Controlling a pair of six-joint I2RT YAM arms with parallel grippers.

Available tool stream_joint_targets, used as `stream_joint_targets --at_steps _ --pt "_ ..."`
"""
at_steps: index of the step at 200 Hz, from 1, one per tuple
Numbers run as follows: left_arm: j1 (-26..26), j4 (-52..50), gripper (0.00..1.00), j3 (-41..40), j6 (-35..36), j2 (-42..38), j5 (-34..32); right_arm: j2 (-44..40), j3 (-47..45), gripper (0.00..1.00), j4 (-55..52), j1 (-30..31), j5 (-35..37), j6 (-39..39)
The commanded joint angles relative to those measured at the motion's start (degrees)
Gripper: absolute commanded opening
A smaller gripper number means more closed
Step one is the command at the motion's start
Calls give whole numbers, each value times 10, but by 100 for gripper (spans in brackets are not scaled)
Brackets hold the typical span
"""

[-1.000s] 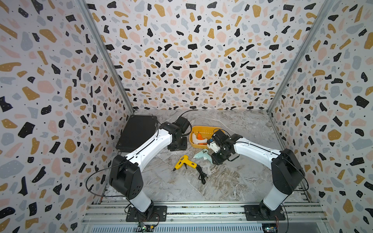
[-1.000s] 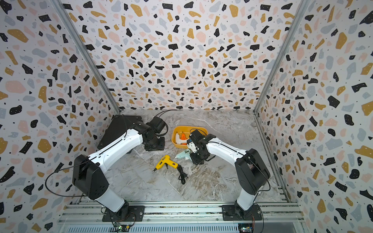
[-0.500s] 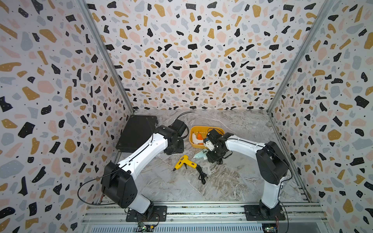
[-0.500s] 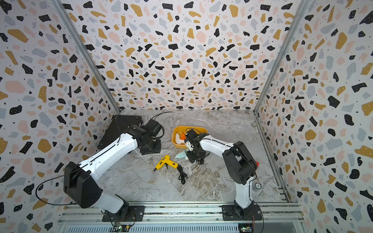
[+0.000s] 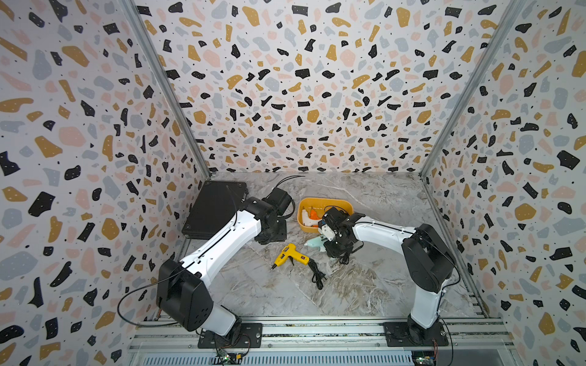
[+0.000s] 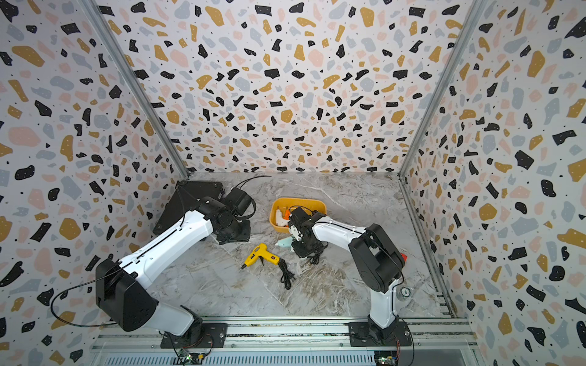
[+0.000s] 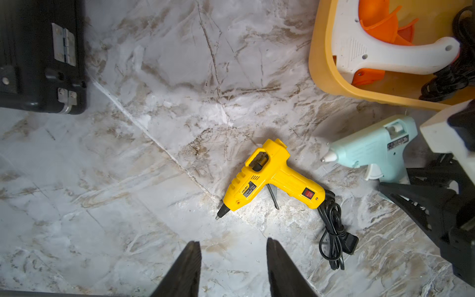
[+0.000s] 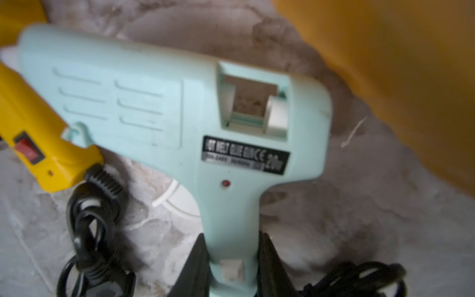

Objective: Put the hot melt glue gun into the storage box
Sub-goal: Pick up the hot melt adhesive gun from the center of the board.

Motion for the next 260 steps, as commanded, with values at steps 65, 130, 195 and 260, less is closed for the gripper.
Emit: stream_joint_targets --at_steps 65,130,195,260 --pt "1 89 59 4 59 -119 104 -198 22 0 -200 -45 -483 -43" --pt "-44 126 67 39 22 -186 176 -190 -25 0 28 -75 -706 195" --pt "-69 111 86 42 34 -205 165 -172 -48 0 183 -74 -726 342" --pt "-88 179 85 37 41 -185 175 -159 -167 0 894 -68 -711 877"
